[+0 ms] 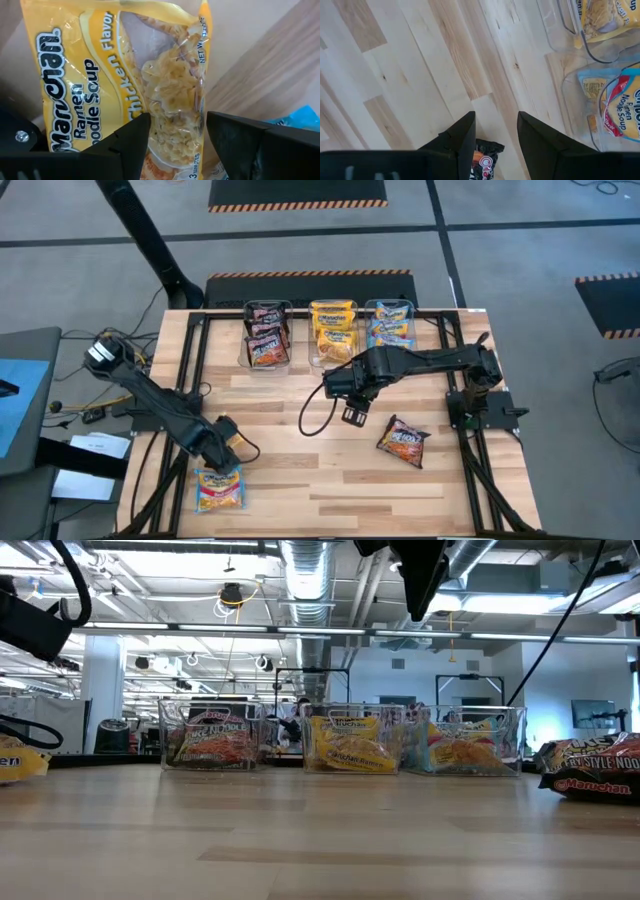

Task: Sort Maruchan noodles
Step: Put the yellow noodle pack into the center transparent bin

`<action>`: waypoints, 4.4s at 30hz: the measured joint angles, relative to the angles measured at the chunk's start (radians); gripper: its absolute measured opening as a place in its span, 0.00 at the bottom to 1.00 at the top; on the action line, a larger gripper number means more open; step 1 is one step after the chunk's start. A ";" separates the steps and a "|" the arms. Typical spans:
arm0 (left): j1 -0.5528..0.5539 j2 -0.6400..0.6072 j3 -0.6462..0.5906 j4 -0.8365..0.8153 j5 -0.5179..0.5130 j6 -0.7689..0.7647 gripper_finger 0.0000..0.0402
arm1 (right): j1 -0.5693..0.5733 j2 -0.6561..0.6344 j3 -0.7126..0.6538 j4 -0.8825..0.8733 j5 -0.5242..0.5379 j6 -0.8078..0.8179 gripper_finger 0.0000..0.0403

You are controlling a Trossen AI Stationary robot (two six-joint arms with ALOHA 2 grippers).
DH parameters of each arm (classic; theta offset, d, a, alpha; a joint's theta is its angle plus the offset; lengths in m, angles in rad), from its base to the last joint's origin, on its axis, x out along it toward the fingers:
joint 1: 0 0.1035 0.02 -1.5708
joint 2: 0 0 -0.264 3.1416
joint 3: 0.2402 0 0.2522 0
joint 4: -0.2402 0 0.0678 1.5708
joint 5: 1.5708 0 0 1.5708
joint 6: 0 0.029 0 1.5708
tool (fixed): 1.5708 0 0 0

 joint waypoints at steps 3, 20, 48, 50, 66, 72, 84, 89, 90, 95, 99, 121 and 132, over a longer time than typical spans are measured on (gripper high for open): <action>0.000 0.015 0.002 -0.003 -0.012 -0.003 0.49 | 0.000 0.000 0.000 0.001 0.000 0.000 0.42; -0.004 0.028 0.002 -0.051 -0.094 -0.001 0.27 | 0.000 0.000 0.000 0.043 0.000 0.018 0.42; 0.013 0.041 0.187 -0.059 -0.406 0.387 0.01 | -0.034 0.000 0.000 0.043 0.000 0.079 0.34; 0.024 0.040 0.209 -0.062 -0.435 0.434 0.01 | -0.044 0.000 0.000 0.043 0.000 0.076 0.34; 0.192 0.037 0.394 -0.157 -0.603 0.922 0.01 | -0.230 0.000 0.000 0.186 -0.300 -0.172 0.33; 0.272 0.037 0.433 -0.156 -0.641 1.122 0.01 | -0.324 0.000 0.000 0.298 -0.469 -0.212 0.33; 0.397 0.037 0.483 -0.118 -0.713 1.426 0.01 | -0.488 0.000 0.000 0.453 -0.560 -0.220 0.40; 0.425 0.037 0.491 -0.058 -0.729 1.537 0.01 | -0.536 0.000 0.000 0.536 -0.623 -0.175 0.49; 0.430 0.037 0.491 -0.044 -0.733 1.558 0.01 | -0.545 0.000 0.000 0.557 -0.643 -0.159 0.51; 0.453 0.037 0.491 0.021 -0.736 1.642 0.01 | -0.579 0.000 0.000 0.645 -0.729 -0.066 0.58; 0.466 0.037 0.491 0.082 -0.768 1.718 0.01 | -0.593 0.000 0.000 0.661 -0.755 0.023 0.60; 0.514 0.037 0.491 0.290 -0.817 2.041 0.01 | -0.528 0.000 0.000 0.660 -0.788 0.234 0.60; 0.514 0.037 0.491 0.327 -0.818 2.075 0.01 | -0.509 0.000 0.000 0.671 -0.780 0.237 0.46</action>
